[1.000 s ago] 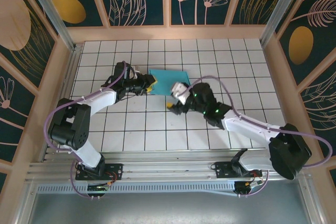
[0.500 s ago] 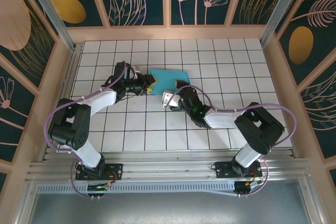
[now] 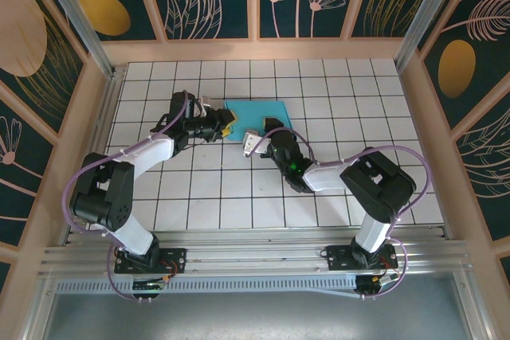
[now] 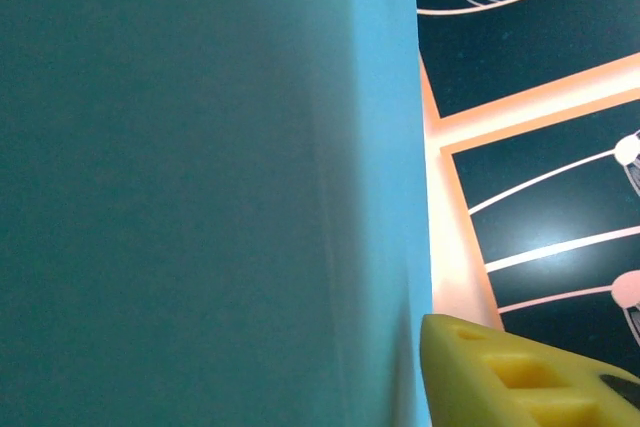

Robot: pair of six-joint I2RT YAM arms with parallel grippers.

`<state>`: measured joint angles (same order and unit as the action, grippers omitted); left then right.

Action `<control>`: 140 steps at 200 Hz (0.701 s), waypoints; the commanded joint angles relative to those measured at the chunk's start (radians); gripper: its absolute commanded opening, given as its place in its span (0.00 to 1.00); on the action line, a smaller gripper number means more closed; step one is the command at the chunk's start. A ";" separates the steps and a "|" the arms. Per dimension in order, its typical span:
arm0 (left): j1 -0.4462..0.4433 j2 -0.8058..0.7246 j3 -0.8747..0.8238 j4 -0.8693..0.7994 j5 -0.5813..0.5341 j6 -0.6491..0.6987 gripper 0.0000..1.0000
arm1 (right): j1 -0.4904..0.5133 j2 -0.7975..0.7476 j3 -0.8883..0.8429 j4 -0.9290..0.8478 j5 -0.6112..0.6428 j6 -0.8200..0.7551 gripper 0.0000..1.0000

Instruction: Fold the paper box

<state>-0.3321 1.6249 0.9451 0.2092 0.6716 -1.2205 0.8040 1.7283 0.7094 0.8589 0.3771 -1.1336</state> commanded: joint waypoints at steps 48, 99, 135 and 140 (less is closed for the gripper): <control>-0.003 -0.065 0.005 -0.045 0.030 -0.156 0.40 | -0.008 -0.059 0.002 -0.004 0.004 0.049 0.37; 0.025 -0.164 0.070 -0.161 -0.067 -0.080 0.52 | -0.033 -0.175 0.026 -0.269 -0.087 0.157 0.33; 0.097 -0.306 0.069 -0.202 -0.155 -0.016 0.57 | -0.061 -0.276 0.081 -0.584 -0.190 0.188 0.31; 0.106 -0.326 0.074 -0.208 -0.172 0.012 0.59 | -0.066 -0.289 0.100 -0.644 -0.211 0.191 0.30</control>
<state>-0.2714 1.4021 0.9825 0.1658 0.5884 -1.2060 0.7563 1.5166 0.7357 0.4988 0.2714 -0.9932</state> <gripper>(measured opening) 0.559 0.315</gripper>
